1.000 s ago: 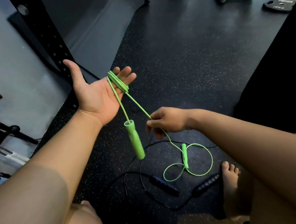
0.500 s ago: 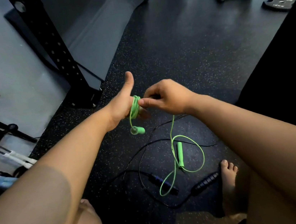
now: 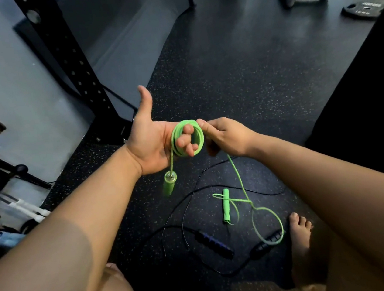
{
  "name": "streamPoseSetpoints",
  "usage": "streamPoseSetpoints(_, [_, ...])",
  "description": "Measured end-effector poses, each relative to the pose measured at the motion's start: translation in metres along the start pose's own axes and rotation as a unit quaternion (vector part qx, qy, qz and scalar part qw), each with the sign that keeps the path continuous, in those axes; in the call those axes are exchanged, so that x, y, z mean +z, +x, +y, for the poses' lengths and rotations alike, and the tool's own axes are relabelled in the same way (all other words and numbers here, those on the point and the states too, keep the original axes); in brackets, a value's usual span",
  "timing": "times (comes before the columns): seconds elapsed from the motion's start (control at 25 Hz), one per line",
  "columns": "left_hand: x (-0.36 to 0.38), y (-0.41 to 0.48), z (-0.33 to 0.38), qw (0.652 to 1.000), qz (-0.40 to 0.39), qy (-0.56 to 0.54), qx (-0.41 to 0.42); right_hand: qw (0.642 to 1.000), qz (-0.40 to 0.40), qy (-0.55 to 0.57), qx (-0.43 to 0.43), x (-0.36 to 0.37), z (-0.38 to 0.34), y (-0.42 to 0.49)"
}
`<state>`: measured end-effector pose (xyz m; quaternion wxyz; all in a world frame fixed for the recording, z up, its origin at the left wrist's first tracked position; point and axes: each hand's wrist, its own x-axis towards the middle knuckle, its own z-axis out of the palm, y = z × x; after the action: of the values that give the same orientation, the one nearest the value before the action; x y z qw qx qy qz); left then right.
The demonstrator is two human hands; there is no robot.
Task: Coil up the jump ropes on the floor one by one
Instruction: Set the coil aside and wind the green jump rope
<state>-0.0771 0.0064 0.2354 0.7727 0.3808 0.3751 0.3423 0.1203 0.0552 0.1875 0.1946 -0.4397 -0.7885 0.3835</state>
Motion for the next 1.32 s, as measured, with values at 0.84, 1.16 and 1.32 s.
streamPoseSetpoints(0.84, [-0.013, 0.019, -0.01, 0.957, 0.262, 0.074, 0.102, 0.972, -0.07, -0.197, -0.105, 0.009, -0.033, 0.001])
streamPoseSetpoints(1.16, [-0.004, 0.017, -0.021, 0.949, 0.073, 0.299, -0.066, 0.989, 0.003, -0.102, -0.106, -0.019, -0.025, 0.005])
streamPoseSetpoints(1.32, [0.008, 0.009, -0.014, 0.968, 0.007, 0.233, -0.095, 0.993, 0.055, -0.058, -0.088, -0.025, -0.015, 0.007])
